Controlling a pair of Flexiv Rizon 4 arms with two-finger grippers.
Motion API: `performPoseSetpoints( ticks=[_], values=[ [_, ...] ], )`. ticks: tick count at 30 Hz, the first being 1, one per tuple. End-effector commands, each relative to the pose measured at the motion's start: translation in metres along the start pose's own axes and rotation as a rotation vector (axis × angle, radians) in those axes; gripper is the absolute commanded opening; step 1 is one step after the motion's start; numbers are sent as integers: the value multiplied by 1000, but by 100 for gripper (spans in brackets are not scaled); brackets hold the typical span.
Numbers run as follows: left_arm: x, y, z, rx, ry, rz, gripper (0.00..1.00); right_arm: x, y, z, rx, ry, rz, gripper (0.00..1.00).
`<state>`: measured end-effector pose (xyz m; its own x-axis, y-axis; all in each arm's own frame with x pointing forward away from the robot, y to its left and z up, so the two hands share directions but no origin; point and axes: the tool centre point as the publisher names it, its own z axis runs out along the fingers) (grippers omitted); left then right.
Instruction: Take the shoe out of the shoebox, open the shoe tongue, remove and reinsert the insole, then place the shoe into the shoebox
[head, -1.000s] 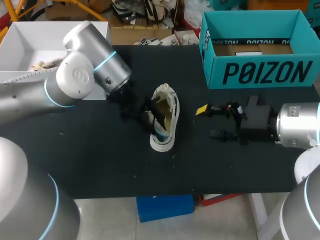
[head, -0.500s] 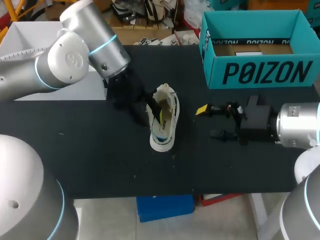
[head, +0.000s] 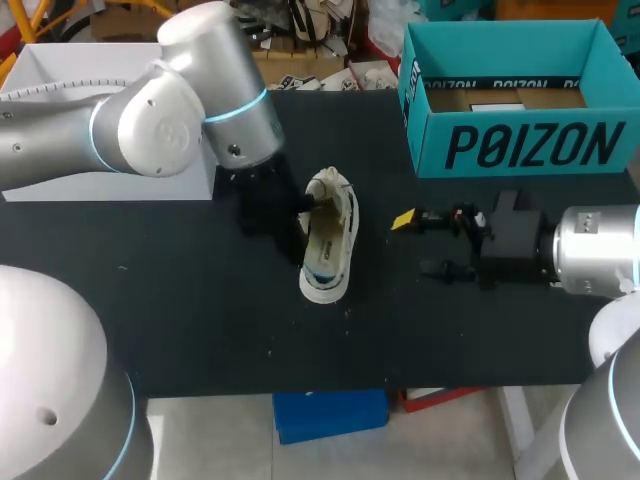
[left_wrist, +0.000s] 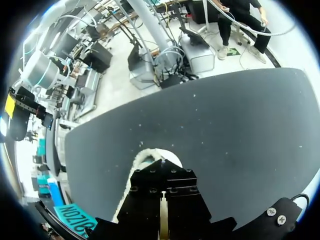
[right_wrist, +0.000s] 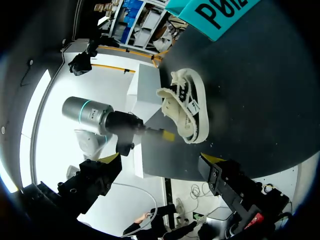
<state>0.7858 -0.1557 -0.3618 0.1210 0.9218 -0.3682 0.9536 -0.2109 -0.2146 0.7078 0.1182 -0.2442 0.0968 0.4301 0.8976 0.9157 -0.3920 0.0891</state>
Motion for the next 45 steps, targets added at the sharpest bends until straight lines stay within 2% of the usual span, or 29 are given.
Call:
performPoseSetpoints(
  ticks=[1,16,23,27,31,35,45],
  values=[
    [1,10,12,18,-8,-16,0,1,0,1,-1,-2,0,100],
    [-3,23,33,63,2,-32,0,1,0,1,-1,-2,0,100],
    [-6,14,18,113,-28,-27,0,1,0,1,-1,-2,0,100],
    [-12,1,11,203,-92,-26,0,1,0,1,-1,-2,0,100],
    [-16,3,8,175,-80,-9,0,1,0,1,-1,-2,0,100],
    [-19,13,13,96,-10,13,0,1,0,1,-1,-2,0,100],
    [-20,24,24,38,81,23,0,1,0,1,-1,-2,0,100]
  ],
)
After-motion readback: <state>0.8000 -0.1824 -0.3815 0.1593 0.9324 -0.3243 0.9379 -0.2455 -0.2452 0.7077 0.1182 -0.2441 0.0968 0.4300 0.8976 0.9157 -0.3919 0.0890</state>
